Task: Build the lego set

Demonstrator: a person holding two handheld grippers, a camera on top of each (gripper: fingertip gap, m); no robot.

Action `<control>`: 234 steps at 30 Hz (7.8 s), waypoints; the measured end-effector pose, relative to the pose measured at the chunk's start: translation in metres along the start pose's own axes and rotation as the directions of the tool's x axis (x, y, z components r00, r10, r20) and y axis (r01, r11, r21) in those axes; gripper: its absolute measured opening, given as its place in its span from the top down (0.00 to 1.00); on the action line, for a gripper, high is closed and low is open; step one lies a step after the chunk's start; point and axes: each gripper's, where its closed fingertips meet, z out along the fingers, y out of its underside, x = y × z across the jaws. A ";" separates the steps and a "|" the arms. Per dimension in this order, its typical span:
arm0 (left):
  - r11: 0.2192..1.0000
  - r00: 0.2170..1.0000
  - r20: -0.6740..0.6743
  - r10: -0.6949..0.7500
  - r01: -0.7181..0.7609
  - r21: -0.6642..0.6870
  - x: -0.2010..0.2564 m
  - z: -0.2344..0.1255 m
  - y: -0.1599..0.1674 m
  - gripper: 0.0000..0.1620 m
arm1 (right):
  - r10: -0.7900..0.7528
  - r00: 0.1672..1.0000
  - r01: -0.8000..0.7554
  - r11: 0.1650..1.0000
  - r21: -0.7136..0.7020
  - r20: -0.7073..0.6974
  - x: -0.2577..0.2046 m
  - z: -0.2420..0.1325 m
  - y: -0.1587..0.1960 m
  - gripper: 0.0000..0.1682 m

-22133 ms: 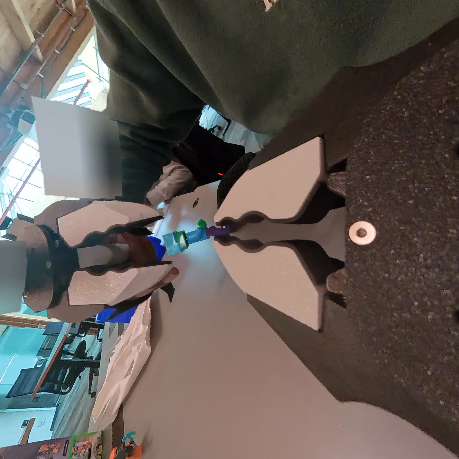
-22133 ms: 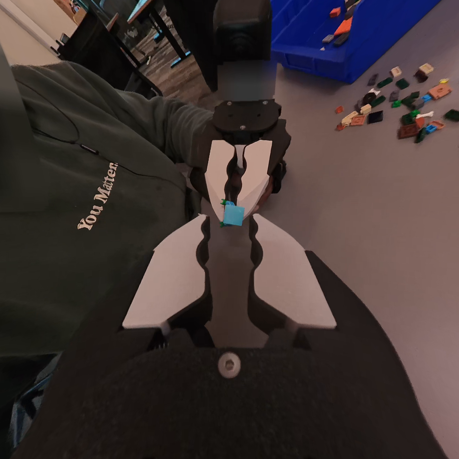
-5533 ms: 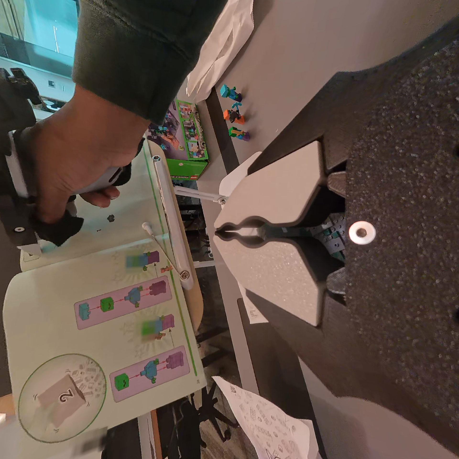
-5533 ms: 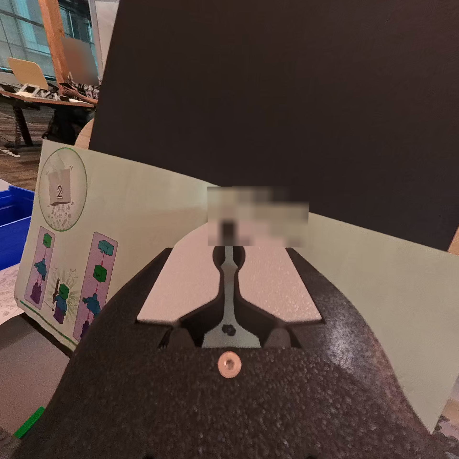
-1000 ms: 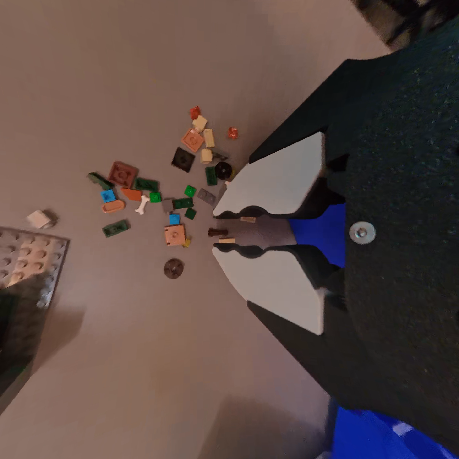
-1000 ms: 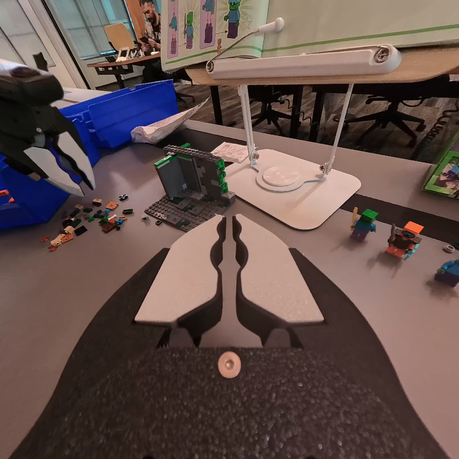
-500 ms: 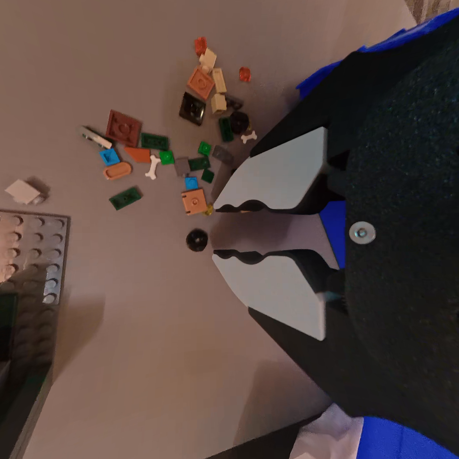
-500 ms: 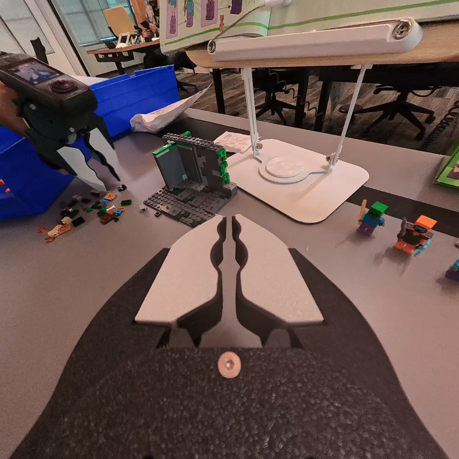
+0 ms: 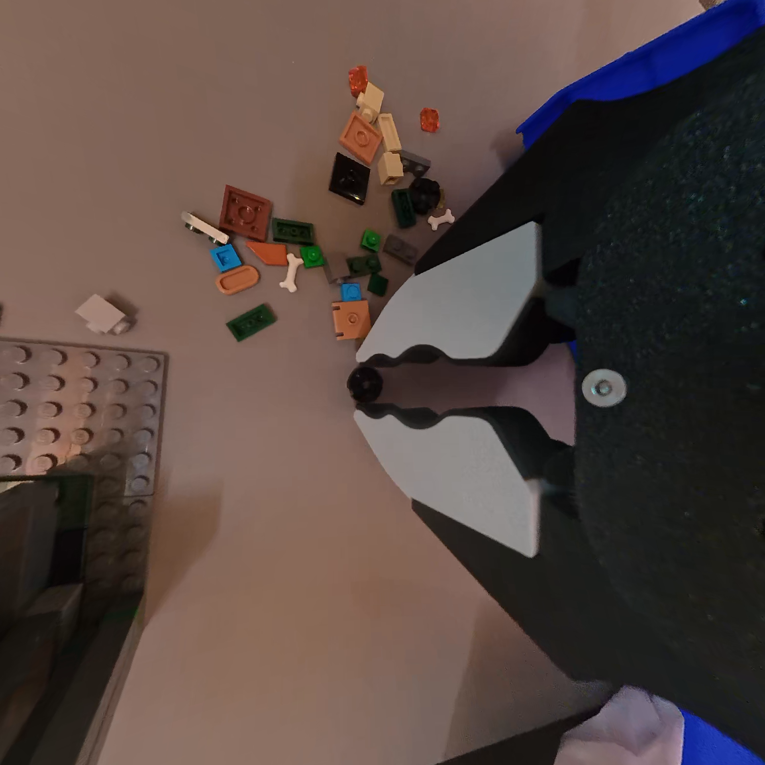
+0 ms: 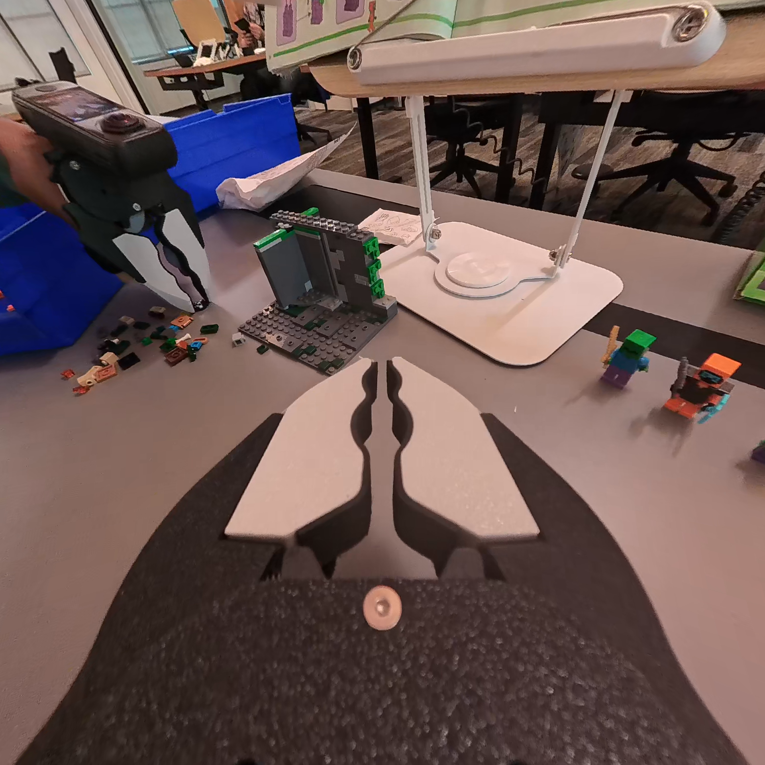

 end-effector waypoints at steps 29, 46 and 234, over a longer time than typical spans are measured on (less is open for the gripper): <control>0.967 0.975 -0.045 0.217 -0.209 0.148 0.108 0.004 -0.150 0.90 | -0.023 1.000 0.023 1.000 -0.001 -0.006 -0.001 -0.001 -0.001 0.98; 0.965 0.992 -0.071 0.109 -0.089 0.247 0.145 0.026 -0.189 0.83 | -0.015 1.000 0.015 1.000 -0.013 0.001 0.001 0.001 0.003 0.98; 0.990 0.991 -0.131 -0.005 -0.014 -0.142 0.097 -0.022 -0.002 0.82 | -0.283 0.761 0.311 0.949 0.056 0.584 -0.132 -0.013 0.033 0.94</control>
